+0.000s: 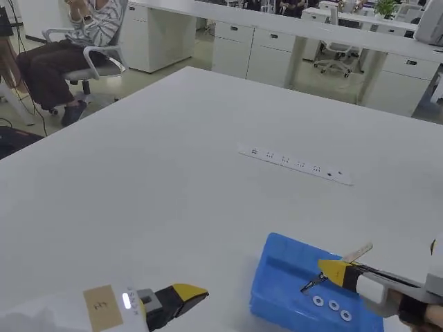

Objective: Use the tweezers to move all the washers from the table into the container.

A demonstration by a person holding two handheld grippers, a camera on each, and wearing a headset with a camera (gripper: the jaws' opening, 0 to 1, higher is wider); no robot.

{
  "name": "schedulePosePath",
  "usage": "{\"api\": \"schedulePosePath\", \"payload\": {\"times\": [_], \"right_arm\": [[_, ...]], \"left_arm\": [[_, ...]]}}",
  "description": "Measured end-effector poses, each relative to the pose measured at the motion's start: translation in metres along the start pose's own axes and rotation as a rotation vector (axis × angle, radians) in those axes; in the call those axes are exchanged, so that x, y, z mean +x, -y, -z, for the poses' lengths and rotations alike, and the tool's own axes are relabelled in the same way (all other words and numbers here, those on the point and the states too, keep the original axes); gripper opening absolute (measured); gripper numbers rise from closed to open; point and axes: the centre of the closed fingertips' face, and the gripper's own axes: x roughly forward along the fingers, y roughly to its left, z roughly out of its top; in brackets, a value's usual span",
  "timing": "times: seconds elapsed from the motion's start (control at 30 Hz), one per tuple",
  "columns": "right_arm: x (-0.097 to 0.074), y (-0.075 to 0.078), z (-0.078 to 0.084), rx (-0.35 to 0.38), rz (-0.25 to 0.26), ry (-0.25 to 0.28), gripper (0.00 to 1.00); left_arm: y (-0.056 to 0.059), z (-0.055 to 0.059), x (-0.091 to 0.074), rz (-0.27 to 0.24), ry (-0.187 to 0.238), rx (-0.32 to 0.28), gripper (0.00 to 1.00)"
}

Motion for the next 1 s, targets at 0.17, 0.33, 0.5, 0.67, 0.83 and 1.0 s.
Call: {"api": "schedulePosePath", "payload": {"times": [0.17,0.33,0.5,0.67,0.83,1.0], "right_arm": [[0.003,0.008,0.003,-0.02,0.011,-0.022,0.03],[0.005,0.009,0.008,-0.061,0.017,-0.056,0.03],[0.009,0.007,0.01,-0.095,0.018,-0.073,0.03],[0.012,0.003,0.012,-0.149,0.02,-0.104,0.03],[0.015,0.001,0.017,-0.216,0.02,-0.144,0.03],[0.017,-0.003,0.02,-0.353,0.006,-0.194,0.03]], "left_arm": [[0.0,0.0,0.0,0.001,-0.002,0.002,0.59],[0.0,0.001,0.001,0.0,-0.006,0.005,0.58],[0.0,0.001,0.0,-0.004,-0.006,0.006,0.58],[-0.001,0.002,0.0,-0.005,-0.005,0.006,0.58],[-0.002,0.002,0.0,-0.007,-0.003,0.004,0.57],[-0.002,0.002,-0.001,-0.008,-0.005,0.005,0.57]]}}
